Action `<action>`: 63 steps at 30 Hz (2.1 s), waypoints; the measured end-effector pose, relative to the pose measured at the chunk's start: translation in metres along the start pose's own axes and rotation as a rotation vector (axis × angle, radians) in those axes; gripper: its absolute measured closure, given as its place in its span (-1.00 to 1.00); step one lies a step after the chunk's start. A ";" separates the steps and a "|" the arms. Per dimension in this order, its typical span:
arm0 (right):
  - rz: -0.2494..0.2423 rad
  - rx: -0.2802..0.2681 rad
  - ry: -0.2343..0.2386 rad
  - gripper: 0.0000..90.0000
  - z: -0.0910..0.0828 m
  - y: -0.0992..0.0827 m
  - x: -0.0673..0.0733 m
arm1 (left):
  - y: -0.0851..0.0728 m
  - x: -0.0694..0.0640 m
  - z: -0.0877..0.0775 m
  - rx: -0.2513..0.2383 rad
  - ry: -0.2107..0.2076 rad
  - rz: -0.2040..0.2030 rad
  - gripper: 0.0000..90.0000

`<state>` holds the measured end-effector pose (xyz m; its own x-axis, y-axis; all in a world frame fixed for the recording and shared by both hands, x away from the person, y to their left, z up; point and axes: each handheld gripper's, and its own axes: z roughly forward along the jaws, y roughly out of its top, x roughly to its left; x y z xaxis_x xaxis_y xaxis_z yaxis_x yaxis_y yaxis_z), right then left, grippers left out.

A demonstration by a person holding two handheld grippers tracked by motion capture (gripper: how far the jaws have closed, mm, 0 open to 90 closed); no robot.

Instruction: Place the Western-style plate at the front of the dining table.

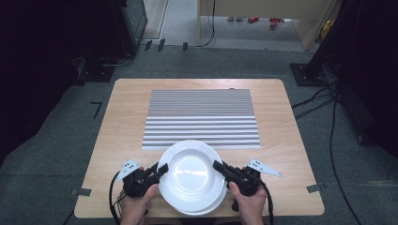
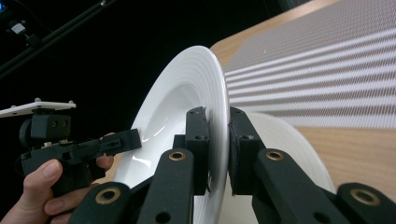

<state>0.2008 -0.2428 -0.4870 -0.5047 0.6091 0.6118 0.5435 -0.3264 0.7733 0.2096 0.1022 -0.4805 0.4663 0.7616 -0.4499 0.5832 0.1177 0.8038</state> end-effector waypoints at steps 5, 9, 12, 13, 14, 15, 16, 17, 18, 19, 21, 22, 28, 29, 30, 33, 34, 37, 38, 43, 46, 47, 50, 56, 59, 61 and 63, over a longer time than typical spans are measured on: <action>0.011 -0.018 0.016 0.86 -0.001 0.011 0.000 | 0.005 -0.004 0.003 0.001 -0.004 0.002 0.54; 0.003 -0.018 0.012 0.87 0.001 0.017 0.000 | 0.008 -0.003 0.008 0.006 -0.002 -0.015 0.54; 0.023 -0.013 0.017 0.88 0.004 0.019 -0.003 | 0.009 0.000 0.011 0.008 -0.001 -0.032 0.54; 0.033 -0.010 0.018 0.88 0.005 0.020 -0.005 | 0.009 0.001 0.012 0.010 -0.001 -0.038 0.54; 0.042 -0.007 0.020 0.88 0.007 0.020 -0.006 | 0.010 0.002 0.012 0.010 0.001 -0.044 0.54; 0.047 -0.004 0.022 0.88 0.009 0.020 -0.008 | 0.010 0.003 0.013 0.009 0.002 -0.050 0.54; 0.058 -0.001 0.023 0.88 0.010 0.020 -0.009 | 0.010 0.004 0.013 0.010 0.003 -0.051 0.55; 0.060 -0.001 0.025 0.88 0.011 0.020 -0.010 | 0.011 0.004 0.013 0.008 0.002 -0.060 0.55; 0.071 0.003 0.028 0.88 0.012 0.020 -0.011 | 0.012 0.005 0.013 0.009 0.000 -0.061 0.55; 0.076 0.003 0.029 0.88 0.013 0.021 -0.012 | 0.013 0.006 0.013 0.005 -0.002 -0.064 0.55; 0.089 0.003 0.033 0.88 0.014 0.022 -0.013 | 0.015 0.005 0.013 0.001 -0.006 -0.068 0.56; 0.096 -0.001 0.035 0.88 0.014 0.022 -0.014 | 0.017 0.005 0.013 -0.001 -0.009 -0.067 0.57; 0.107 -0.022 0.033 0.86 0.014 0.027 -0.015 | 0.028 0.001 0.014 -0.018 -0.022 -0.055 0.59; 0.108 -0.022 0.033 0.86 0.014 0.029 -0.016 | 0.030 0.001 0.014 -0.021 -0.026 -0.055 0.59; 0.110 -0.024 0.031 0.85 0.014 0.030 -0.015 | 0.032 0.000 0.015 -0.025 -0.028 -0.054 0.60; 0.100 -0.031 0.032 0.85 0.014 0.037 -0.014 | 0.039 -0.001 0.015 -0.035 -0.034 -0.047 0.60; 0.097 -0.035 0.033 0.85 0.014 0.039 -0.014 | 0.041 -0.001 0.016 -0.037 -0.036 -0.045 0.60; 0.094 -0.038 0.032 0.85 0.016 0.046 -0.013 | 0.048 -0.001 0.018 -0.039 -0.042 -0.042 0.60; 0.091 -0.037 0.029 0.85 0.016 0.048 -0.013 | 0.050 -0.001 0.019 -0.041 -0.043 -0.039 0.60; 0.073 -0.035 0.025 0.85 0.020 0.060 -0.011 | 0.059 0.001 0.023 -0.049 -0.050 -0.043 0.59; 0.066 -0.025 0.018 0.85 0.024 0.068 -0.010 | 0.065 0.003 0.027 -0.053 -0.051 -0.049 0.59; 0.065 -0.024 0.018 0.85 0.025 0.070 -0.011 | 0.068 0.004 0.028 -0.056 -0.050 -0.050 0.59; 0.068 -0.020 0.013 0.85 0.030 0.077 -0.012 | 0.075 0.005 0.031 -0.058 -0.049 -0.049 0.59; 0.062 -0.018 0.003 0.84 0.035 0.090 -0.015 | 0.087 0.007 0.040 -0.053 -0.052 -0.050 0.59; 0.073 -0.017 0.002 0.84 0.039 0.097 -0.018 | 0.095 0.007 0.045 -0.052 -0.047 -0.051 0.59; 0.072 -0.020 0.001 0.83 0.043 0.101 -0.022 | 0.101 0.008 0.049 -0.053 -0.040 -0.050 0.59; 0.083 -0.015 -0.003 0.83 0.047 0.106 -0.024 | 0.106 0.010 0.053 -0.055 -0.039 -0.048 0.59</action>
<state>0.3021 -0.2584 -0.4276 -0.4561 0.5817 0.6735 0.5730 -0.3871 0.7224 0.3118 0.0885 -0.4204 0.4652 0.7288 -0.5024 0.5687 0.1888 0.8006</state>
